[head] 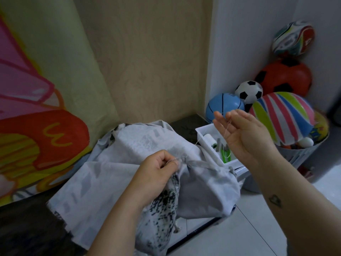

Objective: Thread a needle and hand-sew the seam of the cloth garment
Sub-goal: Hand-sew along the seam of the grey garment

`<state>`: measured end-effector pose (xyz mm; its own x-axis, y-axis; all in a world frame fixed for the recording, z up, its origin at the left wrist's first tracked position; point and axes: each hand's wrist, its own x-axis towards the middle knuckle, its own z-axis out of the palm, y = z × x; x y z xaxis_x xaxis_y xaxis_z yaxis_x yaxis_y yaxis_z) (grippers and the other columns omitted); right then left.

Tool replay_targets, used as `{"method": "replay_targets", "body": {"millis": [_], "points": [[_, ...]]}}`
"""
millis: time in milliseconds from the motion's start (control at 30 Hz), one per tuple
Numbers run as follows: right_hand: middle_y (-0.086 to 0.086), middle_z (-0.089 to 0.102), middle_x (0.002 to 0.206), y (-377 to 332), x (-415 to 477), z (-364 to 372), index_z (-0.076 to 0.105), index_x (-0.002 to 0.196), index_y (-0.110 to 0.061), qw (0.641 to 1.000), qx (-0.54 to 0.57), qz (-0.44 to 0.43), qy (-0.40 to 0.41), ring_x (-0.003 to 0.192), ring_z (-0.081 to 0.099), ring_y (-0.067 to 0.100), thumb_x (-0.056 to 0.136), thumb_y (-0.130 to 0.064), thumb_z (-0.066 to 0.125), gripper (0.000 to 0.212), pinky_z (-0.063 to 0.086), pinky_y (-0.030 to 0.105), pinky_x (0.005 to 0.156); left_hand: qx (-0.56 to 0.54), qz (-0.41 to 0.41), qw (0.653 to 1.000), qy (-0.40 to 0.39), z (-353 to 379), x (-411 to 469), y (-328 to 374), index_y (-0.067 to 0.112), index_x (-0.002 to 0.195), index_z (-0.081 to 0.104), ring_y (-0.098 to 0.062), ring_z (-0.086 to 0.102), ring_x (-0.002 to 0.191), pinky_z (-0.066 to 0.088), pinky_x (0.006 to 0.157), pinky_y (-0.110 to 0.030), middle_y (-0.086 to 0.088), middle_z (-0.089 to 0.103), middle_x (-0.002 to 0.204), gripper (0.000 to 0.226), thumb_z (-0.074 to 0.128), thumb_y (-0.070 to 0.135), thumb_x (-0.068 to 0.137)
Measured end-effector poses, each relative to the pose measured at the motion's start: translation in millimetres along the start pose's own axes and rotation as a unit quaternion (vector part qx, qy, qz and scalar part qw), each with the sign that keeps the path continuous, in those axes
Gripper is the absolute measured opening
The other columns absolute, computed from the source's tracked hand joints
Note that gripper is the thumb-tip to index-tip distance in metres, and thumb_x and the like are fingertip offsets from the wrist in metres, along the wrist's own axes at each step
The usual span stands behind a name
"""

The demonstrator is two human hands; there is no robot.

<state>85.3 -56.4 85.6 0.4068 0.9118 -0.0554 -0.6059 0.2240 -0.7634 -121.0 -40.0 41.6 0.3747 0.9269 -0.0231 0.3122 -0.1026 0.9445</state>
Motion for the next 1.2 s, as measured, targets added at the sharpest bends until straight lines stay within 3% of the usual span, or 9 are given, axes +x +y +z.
{"method": "replay_targets", "body": {"millis": [200,333,433,567,733,833,900,1033,1200], "points": [[0.004,0.071,0.094,4,-4,1,0.06,0.081,-0.013,0.923,-0.378,0.003,-0.071,0.094,0.067,0.017,0.085,-0.015,0.065,0.007,0.056,0.031,0.083,-0.002,-0.012,1.0,0.011,-2,1,0,0.016,0.073,0.058,-0.008,0.041,0.05,0.036,0.054,-0.024,0.005,0.048,0.054,0.021,0.057,0.019,0.093],[-0.01,0.073,0.095,2,-14,7,0.063,0.076,-0.015,0.8,-0.532,0.079,-0.266,0.09,0.066,-0.002,0.078,-0.019,0.072,0.01,0.051,0.018,0.079,-0.006,-0.011,1.0,0.02,-3,1,-1,0.019,0.072,0.06,-0.014,0.045,0.056,0.038,0.057,-0.03,0.0,0.052,0.058,0.02,0.058,0.021,0.092],[-0.009,0.073,0.083,6,-14,5,0.066,0.074,-0.022,0.72,-0.637,0.055,-0.27,0.079,0.067,0.003,0.077,-0.025,0.075,0.01,0.055,0.025,0.082,-0.012,-0.005,1.0,0.01,-5,1,-1,0.019,0.074,0.062,-0.013,0.05,0.06,0.04,0.06,-0.029,0.001,0.058,0.061,0.018,0.059,0.021,0.091],[-0.008,0.072,0.077,1,-11,2,0.067,0.074,-0.022,0.695,-0.674,0.042,-0.248,0.075,0.066,0.004,0.075,-0.025,0.077,0.01,0.055,0.025,0.082,-0.013,-0.007,1.0,-0.009,-3,-2,0,0.018,0.077,0.067,-0.001,0.06,0.063,0.045,0.064,-0.017,0.009,0.068,0.065,0.012,0.065,0.015,0.089],[-0.011,0.073,0.076,-1,-10,0,0.07,0.075,-0.022,0.698,-0.658,0.074,-0.273,0.073,0.067,-0.002,0.076,-0.024,0.076,0.007,0.05,0.013,0.075,-0.015,-0.015,1.0,-0.003,-2,0,-3,0.021,0.077,0.073,-0.013,0.067,0.075,0.053,0.08,-0.036,-0.002,0.074,0.077,0.009,0.07,0.018,0.085],[-0.018,0.07,0.073,1,-4,1,0.07,0.073,-0.031,0.727,-0.647,-0.032,-0.229,0.07,0.062,-0.009,0.079,-0.023,0.073,0.011,0.044,0.002,0.063,-0.015,-0.02,1.0,-0.003,-2,-1,-2,0.02,0.079,0.074,-0.019,0.07,0.083,0.053,0.088,-0.041,-0.005,0.075,0.081,0.009,0.069,0.016,0.085],[-0.018,0.068,0.08,7,-2,4,0.068,0.077,-0.037,0.694,-0.679,-0.091,-0.22,0.072,0.06,-0.004,0.083,-0.023,0.07,0.015,0.047,0.007,0.067,-0.017,-0.022,1.0,-0.005,-2,-1,-2,0.017,0.082,0.074,-0.023,0.07,0.087,0.052,0.091,-0.044,-0.007,0.075,0.084,0.007,0.069,0.014,0.086],[-0.014,0.068,0.092,23,-2,4,0.07,0.084,-0.038,0.605,-0.749,-0.079,-0.258,0.084,0.061,0.003,0.087,-0.025,0.064,0.016,0.053,0.03,0.084,-0.016,-0.023,1.0,-0.005,-3,-2,-2,0.016,0.084,0.074,-0.024,0.07,0.09,0.053,0.092,-0.042,-0.005,0.075,0.085,0.006,0.068,0.015,0.086],[-0.016,0.068,0.091,22,-4,7,0.068,0.083,-0.041,0.598,-0.749,-0.072,-0.275,0.085,0.06,0.002,0.089,-0.02,0.06,0.023,0.052,0.03,0.086,-0.019,-0.026,0.999,-0.001,-4,-2,-2,0.022,0.077,0.073,-0.014,0.07,0.083,0.054,0.09,-0.037,-0.001,0.075,0.081,0.012,0.069,0.015,0.086]]}}
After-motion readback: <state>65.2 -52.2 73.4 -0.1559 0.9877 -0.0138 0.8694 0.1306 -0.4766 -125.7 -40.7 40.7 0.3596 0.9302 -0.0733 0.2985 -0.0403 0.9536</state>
